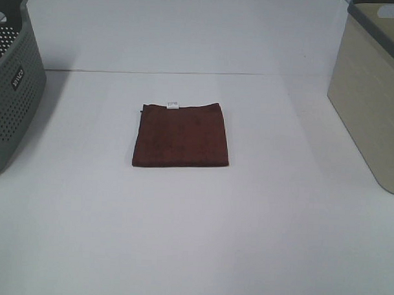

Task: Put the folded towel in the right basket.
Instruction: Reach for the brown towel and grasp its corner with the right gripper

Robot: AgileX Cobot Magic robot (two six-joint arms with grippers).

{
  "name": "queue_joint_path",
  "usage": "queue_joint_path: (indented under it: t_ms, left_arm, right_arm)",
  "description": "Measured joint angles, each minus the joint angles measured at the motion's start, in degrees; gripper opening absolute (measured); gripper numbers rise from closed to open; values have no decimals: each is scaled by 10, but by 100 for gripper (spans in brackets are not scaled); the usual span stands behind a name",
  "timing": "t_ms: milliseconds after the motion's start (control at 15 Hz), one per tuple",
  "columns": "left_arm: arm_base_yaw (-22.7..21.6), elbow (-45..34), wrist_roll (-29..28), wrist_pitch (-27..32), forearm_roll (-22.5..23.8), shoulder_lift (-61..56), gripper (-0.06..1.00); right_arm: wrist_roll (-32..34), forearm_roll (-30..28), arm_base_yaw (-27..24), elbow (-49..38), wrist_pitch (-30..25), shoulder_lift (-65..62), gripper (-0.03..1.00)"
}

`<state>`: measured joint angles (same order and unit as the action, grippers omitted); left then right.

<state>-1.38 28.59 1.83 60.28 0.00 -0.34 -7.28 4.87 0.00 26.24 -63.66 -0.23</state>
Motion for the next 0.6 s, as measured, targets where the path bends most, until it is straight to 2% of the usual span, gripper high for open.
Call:
queue_joint_path:
  t_ms: [600]
  left_arm:
    - [0,0,0,0,0,0,88]
  right_arm:
    - [0,0,0,0,0,0,98]
